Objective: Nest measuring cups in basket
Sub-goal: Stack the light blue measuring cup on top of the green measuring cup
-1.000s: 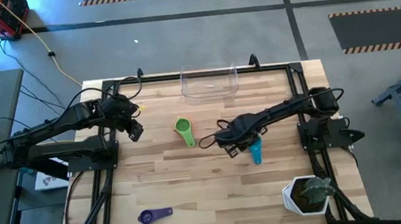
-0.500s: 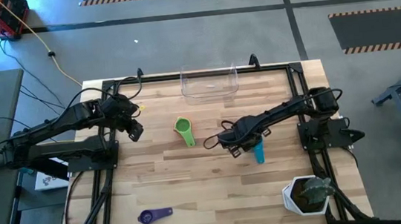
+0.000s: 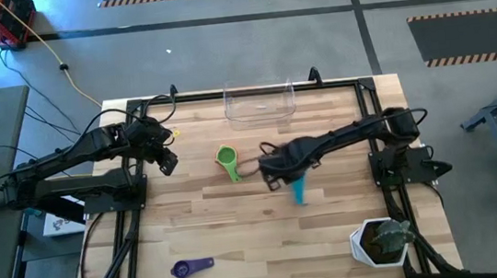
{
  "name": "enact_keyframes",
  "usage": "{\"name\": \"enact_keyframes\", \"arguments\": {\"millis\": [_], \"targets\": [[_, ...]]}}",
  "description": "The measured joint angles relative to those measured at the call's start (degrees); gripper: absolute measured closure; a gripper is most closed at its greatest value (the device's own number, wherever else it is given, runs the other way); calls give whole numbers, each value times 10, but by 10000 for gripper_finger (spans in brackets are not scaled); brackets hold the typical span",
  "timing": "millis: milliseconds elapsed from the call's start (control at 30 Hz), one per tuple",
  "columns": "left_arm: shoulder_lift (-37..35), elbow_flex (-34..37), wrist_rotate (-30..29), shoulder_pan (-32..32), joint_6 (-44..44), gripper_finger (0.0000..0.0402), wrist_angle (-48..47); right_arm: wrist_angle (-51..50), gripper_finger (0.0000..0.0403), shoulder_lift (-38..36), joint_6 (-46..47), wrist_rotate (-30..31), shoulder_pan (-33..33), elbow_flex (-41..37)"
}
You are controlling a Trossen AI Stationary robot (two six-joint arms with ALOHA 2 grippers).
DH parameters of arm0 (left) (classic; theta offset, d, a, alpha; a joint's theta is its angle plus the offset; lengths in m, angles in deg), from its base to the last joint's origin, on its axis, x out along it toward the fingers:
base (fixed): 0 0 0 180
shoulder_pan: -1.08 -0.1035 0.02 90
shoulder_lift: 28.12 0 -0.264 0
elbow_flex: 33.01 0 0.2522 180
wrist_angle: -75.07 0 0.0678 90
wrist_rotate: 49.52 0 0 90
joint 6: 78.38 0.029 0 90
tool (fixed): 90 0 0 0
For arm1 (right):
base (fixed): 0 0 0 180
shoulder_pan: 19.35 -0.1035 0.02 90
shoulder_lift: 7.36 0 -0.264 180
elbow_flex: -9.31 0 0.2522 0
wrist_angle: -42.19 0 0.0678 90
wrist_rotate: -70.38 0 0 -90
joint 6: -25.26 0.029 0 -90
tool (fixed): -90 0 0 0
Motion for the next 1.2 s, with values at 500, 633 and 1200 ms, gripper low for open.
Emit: {"name": "enact_keyframes", "arguments": {"millis": [500,633,1200], "targets": [[0,0,0,0,-10,365,0,99,402,0,-165,109,72,192],[0,0,0,0,-11,365,0,161,402,0,-208,109,87,216],[0,0,0,0,-25,365,0,297,403,11,-280,72,111,240]]}}
